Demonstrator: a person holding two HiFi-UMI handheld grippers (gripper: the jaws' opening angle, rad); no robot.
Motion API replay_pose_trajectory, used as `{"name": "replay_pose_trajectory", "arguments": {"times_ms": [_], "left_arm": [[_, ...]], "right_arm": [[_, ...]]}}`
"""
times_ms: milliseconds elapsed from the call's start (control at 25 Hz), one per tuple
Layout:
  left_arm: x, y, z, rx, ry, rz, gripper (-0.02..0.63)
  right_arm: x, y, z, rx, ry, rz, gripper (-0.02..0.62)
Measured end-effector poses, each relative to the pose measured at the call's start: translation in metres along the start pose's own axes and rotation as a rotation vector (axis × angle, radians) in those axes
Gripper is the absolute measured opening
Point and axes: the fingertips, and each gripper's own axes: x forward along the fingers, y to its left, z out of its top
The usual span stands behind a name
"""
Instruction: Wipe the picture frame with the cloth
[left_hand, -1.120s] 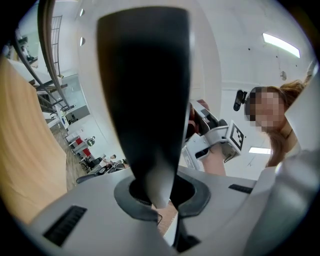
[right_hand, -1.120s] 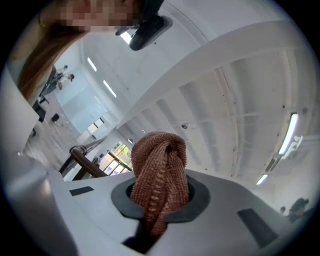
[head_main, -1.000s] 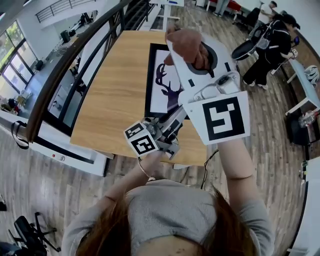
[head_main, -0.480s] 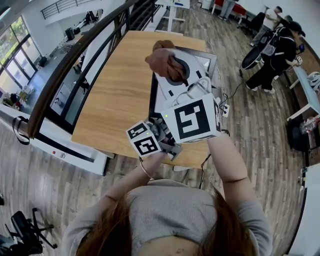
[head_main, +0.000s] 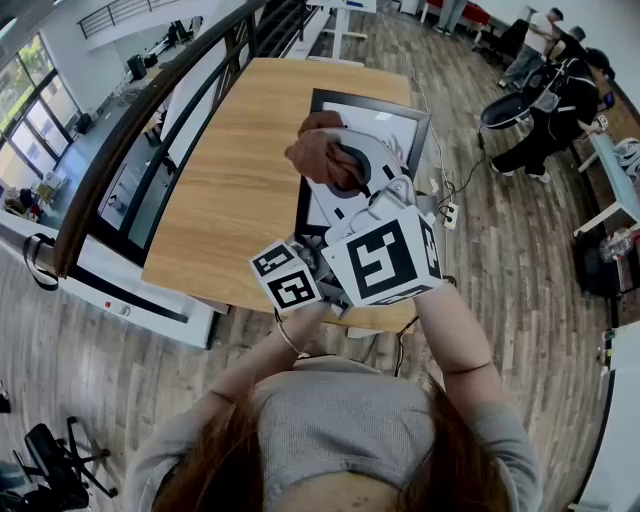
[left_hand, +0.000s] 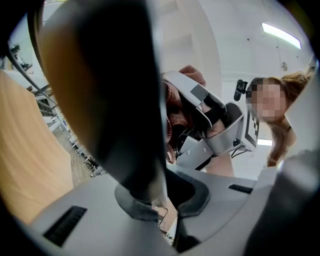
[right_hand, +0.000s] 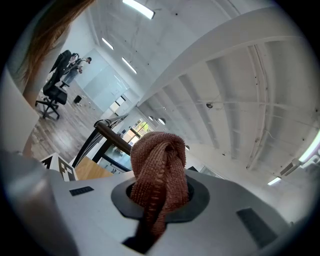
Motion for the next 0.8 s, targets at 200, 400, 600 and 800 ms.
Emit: {"name": "replay_pose_trajectory", "arguments": {"times_ms": [200, 400, 600, 800], "left_arm": [[-0.003, -0.004, 0.004, 0.003, -0.01, -0.005, 0.029], [-0.006, -0.001, 0.002, 0.006, 0.01, 0.01, 0.029], [-0.005, -0.001, -0.001, 0.008, 0.023, 0.014, 0.029], [-0.004, 0.003, -0.003, 0.022, 0.041, 0.027, 0.029]], "right_arm": [[-0.006, 0.018, -0.005, 0.007, 0.027, 0.06, 0.046], [-0.005, 0.036, -0.014, -0.006, 0.067, 0.103, 0.046], [-0.008, 0.047, -0.019, 0.003, 0.088, 0.137, 0.045], [-0.009, 0.059, -0.023, 0.015, 0.103, 0.162, 0.046]]}}
